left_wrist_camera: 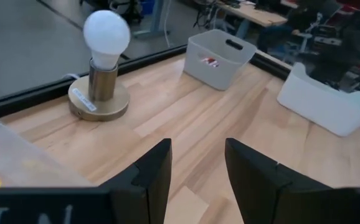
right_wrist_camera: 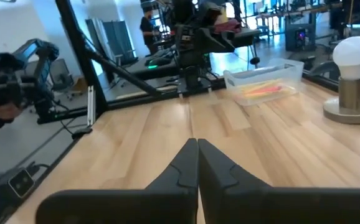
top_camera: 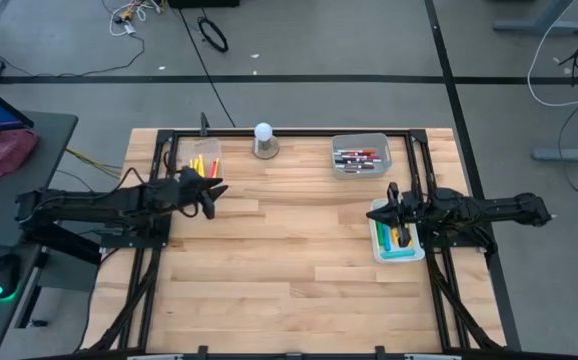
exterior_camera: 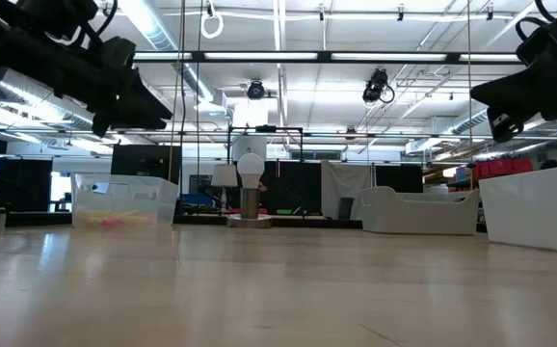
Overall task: Pick & Place Markers
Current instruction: Return to home position
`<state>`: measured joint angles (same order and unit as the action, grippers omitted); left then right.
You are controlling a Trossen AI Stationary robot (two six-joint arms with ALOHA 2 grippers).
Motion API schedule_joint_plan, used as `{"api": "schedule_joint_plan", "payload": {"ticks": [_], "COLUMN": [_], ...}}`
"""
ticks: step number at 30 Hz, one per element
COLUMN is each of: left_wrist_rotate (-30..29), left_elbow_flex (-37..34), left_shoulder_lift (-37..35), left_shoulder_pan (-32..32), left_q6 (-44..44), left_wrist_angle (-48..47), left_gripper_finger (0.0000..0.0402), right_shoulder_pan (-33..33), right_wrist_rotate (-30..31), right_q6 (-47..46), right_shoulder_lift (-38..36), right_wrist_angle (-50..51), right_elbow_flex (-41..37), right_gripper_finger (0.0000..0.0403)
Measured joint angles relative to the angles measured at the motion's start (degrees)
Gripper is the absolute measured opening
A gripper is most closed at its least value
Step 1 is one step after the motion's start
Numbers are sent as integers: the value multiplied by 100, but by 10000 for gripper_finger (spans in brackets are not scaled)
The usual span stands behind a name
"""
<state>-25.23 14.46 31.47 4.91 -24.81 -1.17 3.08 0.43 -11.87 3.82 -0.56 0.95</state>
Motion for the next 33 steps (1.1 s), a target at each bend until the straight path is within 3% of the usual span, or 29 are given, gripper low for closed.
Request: {"api": "schedule_joint_plan", "payload": {"ticks": [7, 12, 15, 20, 24, 29, 33], "left_wrist_rotate": [73, 221, 736, 1773, 2054, 2361, 2399], "left_elbow_flex": [0, 0, 0, 0, -120, -1029, -1391], "left_shoulder_lift": [-362, -777, -1064, -1491, -1739, -2238, -2713], "left_shoulder_pan": [-186, -365, -429, -448, -456, -521, -518], "left_q6": [788, 1340, 1587, 1802, 1801, 1756, 1757], "left_wrist_angle": [-16, -125, -132, -136, 50, 1046, 1102], "left_gripper_finger": [128, 47, 9, 5, 5, 3, 3], "right_shoulder_pan": [39, 39, 39, 39, 39, 39, 39], "right_wrist_rotate": [5, 9, 11, 13, 13, 13, 15], "right_q6": [164, 45, 38, 38, 38, 38, 38], "right_shoulder_lift": [40, 40, 40, 40, 40, 40, 40], "right_wrist_angle": [-17, -22, -22, -22, -22, -22, -22], "right_elbow_flex": [2, 4, 4, 4, 4, 4, 4], "right_gripper_finger": [4, 4, 4, 4, 4, 4, 4]}}
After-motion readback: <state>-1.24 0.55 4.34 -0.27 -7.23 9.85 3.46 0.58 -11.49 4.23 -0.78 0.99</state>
